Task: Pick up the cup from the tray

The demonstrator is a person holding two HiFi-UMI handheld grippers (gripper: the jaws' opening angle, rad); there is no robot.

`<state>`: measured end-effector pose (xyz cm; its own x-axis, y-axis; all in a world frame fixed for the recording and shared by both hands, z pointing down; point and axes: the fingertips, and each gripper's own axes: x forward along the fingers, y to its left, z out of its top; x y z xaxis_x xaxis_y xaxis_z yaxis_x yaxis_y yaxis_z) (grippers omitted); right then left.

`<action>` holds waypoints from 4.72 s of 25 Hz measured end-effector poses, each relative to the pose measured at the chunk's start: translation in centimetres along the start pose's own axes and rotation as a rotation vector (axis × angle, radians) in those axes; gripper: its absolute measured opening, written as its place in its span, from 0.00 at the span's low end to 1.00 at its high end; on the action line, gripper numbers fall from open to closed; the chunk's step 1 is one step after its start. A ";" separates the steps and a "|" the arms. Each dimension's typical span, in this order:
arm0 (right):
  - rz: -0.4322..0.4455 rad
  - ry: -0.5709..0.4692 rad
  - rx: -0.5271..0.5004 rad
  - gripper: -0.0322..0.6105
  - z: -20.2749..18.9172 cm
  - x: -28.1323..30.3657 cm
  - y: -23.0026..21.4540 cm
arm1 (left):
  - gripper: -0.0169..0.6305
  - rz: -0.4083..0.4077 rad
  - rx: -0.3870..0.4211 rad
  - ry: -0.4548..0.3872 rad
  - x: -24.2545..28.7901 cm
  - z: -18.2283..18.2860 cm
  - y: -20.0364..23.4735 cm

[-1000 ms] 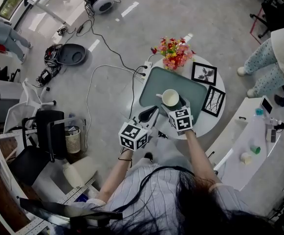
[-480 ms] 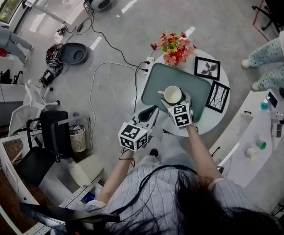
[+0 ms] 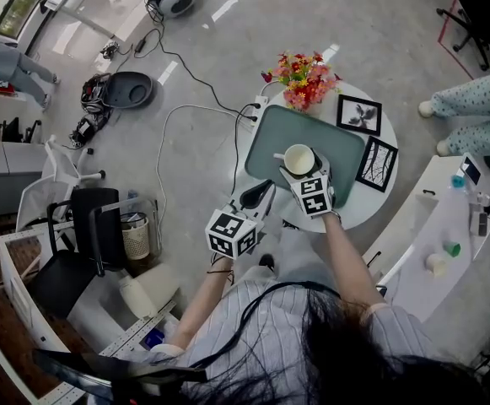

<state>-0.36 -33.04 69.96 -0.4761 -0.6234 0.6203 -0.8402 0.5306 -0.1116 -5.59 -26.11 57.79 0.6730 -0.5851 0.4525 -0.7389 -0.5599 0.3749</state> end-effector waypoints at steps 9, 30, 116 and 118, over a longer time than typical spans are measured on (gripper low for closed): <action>-0.030 0.000 0.019 0.69 0.1 -0.7 0.2 | 0.05 0.034 0.004 0.005 -1.7 -0.7 0.2; -0.019 -0.202 0.056 0.69 5.8 -9.2 4.2 | 0.05 0.042 0.037 -0.058 -6.1 -1.5 -2.4; -0.005 -0.352 0.107 0.69 -15.9 -50.7 22.1 | 0.05 0.028 0.058 -0.238 -27.2 -19.9 -33.6; -0.002 -0.346 0.107 0.69 -16.8 -51.5 22.2 | 0.05 0.028 0.060 -0.240 -27.3 -20.4 -34.5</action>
<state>9.91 20.50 48.61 -0.5184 -0.7919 0.3229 -0.8551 0.4771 -0.2027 0.83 21.14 49.01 0.6462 -0.7196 0.2541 -0.7589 -0.5711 0.3128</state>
